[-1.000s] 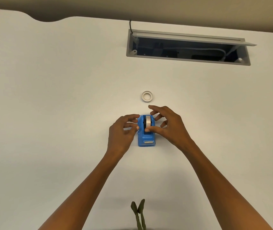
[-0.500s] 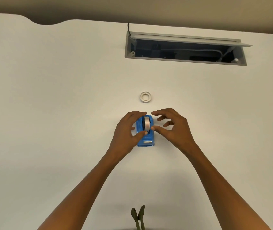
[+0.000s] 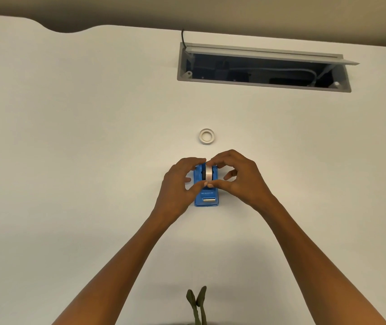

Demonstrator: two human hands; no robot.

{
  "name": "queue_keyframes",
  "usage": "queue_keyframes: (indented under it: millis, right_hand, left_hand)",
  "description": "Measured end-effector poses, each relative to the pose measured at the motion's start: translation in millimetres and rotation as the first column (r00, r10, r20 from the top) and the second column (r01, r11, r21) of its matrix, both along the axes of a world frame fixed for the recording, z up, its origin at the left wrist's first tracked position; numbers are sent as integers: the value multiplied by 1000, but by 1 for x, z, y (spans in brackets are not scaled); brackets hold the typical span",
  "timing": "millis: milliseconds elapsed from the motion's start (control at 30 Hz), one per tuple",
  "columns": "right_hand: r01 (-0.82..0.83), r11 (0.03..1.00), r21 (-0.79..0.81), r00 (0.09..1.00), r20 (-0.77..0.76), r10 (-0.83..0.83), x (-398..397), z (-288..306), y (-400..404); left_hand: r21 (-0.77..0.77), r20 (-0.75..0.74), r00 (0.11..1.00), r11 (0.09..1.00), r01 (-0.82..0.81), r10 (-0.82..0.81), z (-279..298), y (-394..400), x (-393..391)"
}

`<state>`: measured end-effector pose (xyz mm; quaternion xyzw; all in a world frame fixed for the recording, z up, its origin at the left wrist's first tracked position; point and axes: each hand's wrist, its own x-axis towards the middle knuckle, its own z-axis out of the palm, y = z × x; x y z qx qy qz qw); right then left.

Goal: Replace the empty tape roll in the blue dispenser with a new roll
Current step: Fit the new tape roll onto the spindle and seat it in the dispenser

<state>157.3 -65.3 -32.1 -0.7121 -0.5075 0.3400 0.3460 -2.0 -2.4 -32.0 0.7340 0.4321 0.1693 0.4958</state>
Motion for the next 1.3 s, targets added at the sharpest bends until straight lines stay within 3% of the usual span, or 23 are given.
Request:
queue_keyframes:
  millis: [367, 833, 1300]
  right_hand:
    - [82, 996, 24, 988, -131, -78, -2, 3, -1]
    - [180, 984, -10, 968, -177, -179, -3, 0, 5]
    - [66, 998, 12, 989, -131, -64, 1, 3, -1]
  left_hand:
    - [88, 8, 1000, 996, 21, -22, -8, -5, 0]
    - [31, 21, 1000, 1000, 6, -7, -17, 0, 0]
    - [-4, 115, 993, 1000, -4, 5, -17, 6, -2]
